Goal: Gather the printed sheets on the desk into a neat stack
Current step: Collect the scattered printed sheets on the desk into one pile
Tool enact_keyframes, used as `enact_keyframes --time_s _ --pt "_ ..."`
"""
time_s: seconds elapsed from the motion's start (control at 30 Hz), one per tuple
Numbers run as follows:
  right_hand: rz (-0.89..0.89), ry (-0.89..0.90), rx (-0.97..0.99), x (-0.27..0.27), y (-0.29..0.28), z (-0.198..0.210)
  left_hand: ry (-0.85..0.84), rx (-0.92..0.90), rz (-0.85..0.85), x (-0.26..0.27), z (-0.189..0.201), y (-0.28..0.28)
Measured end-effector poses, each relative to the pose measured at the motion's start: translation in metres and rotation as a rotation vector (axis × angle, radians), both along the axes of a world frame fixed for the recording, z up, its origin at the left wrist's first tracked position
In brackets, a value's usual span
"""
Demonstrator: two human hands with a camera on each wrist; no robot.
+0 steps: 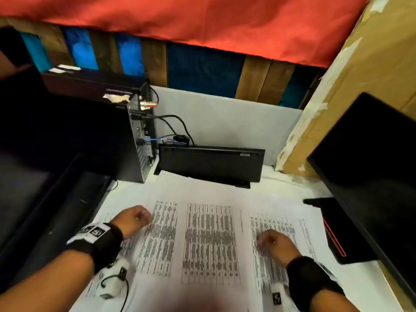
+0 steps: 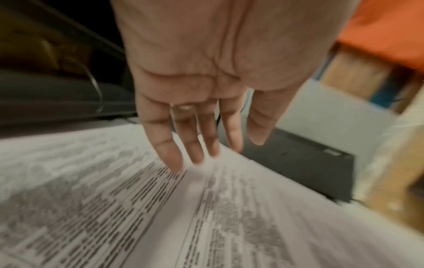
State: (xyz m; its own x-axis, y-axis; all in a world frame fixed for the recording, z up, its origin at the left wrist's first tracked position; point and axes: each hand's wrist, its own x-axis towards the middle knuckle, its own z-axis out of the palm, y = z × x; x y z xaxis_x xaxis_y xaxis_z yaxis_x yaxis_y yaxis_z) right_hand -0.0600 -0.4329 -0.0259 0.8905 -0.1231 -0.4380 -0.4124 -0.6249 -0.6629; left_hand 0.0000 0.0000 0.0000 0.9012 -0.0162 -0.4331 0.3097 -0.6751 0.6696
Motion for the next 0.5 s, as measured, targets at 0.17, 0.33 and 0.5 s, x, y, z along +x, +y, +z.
enact_keyframes --time_s 0.17,0.33,0.5 --pt "-0.285 0.081 -0.346 0.011 -0.007 -0.012 0.057 0.269 0.180 0.018 -0.035 -0.007" --pt "-0.176 0.089 -0.455 0.002 0.041 -0.019 0.082 0.218 0.265 0.006 -0.047 -0.030" --pt "0.023 0.064 -0.389 0.000 0.087 -0.018 0.133 0.152 0.173 0.002 -0.055 -0.045"
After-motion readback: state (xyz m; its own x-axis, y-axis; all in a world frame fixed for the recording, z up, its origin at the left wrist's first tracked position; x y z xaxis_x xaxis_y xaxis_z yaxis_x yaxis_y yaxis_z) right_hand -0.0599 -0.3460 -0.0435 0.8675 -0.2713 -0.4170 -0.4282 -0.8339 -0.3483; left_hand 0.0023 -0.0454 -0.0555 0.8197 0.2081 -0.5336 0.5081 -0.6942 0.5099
